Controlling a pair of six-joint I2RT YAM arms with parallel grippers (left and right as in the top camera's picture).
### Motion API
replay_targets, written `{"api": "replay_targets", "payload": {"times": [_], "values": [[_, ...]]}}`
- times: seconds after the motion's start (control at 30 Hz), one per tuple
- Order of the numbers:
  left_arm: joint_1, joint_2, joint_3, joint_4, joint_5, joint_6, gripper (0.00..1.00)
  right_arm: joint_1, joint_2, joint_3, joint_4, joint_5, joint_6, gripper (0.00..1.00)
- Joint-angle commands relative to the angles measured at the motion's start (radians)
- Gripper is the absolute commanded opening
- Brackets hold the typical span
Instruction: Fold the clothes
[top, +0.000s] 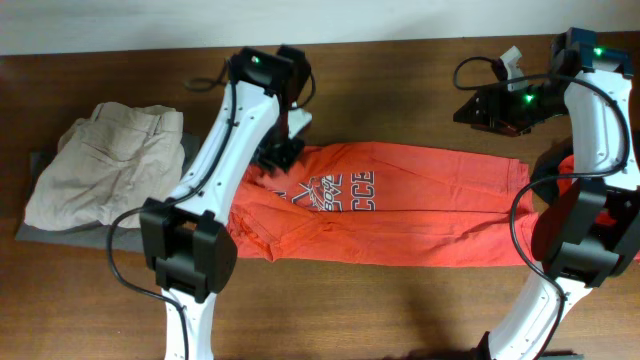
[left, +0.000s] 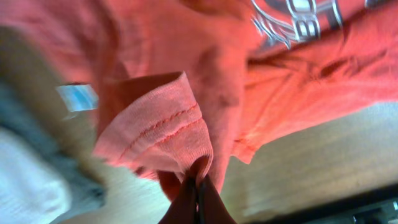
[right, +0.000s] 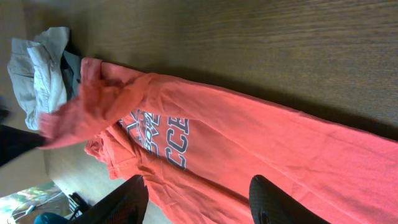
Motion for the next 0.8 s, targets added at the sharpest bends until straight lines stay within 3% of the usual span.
{"api": "replay_targets", "payload": {"times": [0.0,0.07,0.13,0.37,0.53,0.77], "values": [[0.003,-0.002,-0.139,0.041,0.131,0.116,0.06,0.005,-0.016,0.012,-0.003,0.002,-0.007,0.58],[0.003,-0.002,-0.186,0.059,0.129,0.116,0.13,0.005,-0.016,0.012,-0.003,0.002,-0.007,0.58],[0.005,-0.002,-0.209,0.069,0.129,0.116,0.30,0.005,-0.016,0.012,-0.003,0.002,-0.007,0.58],[0.038,-0.050,-0.159,0.057,0.118,0.101,0.33,0.005,-0.016,0.012,-0.003,0.002,-0.006,0.58],[0.081,-0.113,-0.153,0.217,0.124,0.101,0.48,0.005,-0.016,0.012,-0.009,0.002,-0.006,0.58],[0.097,-0.043,-0.175,0.347,0.259,0.164,0.48,0.005,-0.016,0.012,-0.014,0.002,-0.006,0.58]]}}
